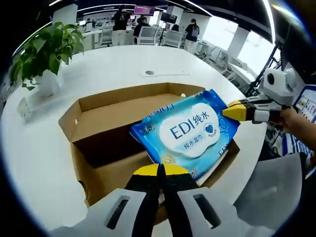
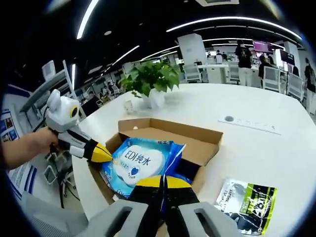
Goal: Operate the shoe box by opening the lid, removing the specified soft item, and placing it in the target area until the item is outside and the box remains undamaged.
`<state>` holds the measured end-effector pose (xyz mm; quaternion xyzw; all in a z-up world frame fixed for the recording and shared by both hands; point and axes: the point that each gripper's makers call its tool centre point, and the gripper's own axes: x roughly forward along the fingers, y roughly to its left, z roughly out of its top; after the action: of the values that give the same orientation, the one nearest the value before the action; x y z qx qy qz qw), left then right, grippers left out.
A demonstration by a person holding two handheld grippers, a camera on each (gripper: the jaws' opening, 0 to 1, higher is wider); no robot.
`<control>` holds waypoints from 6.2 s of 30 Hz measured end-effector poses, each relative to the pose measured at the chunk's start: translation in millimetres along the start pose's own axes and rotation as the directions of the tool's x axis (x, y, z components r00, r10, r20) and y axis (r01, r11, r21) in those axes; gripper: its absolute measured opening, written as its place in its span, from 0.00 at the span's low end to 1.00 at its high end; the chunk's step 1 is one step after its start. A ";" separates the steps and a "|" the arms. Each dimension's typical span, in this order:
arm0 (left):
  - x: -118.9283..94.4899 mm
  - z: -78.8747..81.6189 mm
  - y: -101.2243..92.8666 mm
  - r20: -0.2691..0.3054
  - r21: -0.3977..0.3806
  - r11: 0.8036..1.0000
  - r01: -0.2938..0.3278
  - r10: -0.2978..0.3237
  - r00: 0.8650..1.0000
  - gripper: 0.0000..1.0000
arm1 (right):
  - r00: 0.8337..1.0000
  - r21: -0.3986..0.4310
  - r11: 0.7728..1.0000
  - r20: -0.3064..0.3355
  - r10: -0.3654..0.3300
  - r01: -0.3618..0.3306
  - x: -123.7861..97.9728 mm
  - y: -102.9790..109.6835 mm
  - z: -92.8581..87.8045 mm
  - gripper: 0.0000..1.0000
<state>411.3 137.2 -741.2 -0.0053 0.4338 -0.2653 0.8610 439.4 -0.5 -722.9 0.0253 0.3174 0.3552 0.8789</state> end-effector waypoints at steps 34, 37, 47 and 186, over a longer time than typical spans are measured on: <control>38.7 36.2 -73.6 -0.011 0.117 0.989 0.086 -0.086 0.996 0.00 | 0.995 0.060 0.993 0.012 -0.098 0.097 -66.1 -64.9 -14.4 0.00; 43.9 37.9 -78.9 -0.012 0.117 0.989 0.093 -0.092 0.996 0.00 | 0.994 0.063 0.993 0.010 -0.105 0.105 -71.0 -71.8 -16.0 0.00; 57.6 49.0 -104.2 -0.006 0.131 0.985 0.117 -0.117 0.993 0.00 | 0.991 0.075 0.988 0.006 -0.135 0.134 -86.9 -95.4 -20.2 0.00; 144.9 74.0 -165.9 -0.098 0.447 0.883 0.144 -0.112 0.989 0.10 | 0.967 0.111 0.961 -0.029 -0.253 0.255 -96.7 -199.8 -72.8 0.10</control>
<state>461.8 -88.6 -763.1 0.1759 0.3881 -0.4155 0.8036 466.2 -224.7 -782.6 0.0319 0.3439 0.2211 0.9121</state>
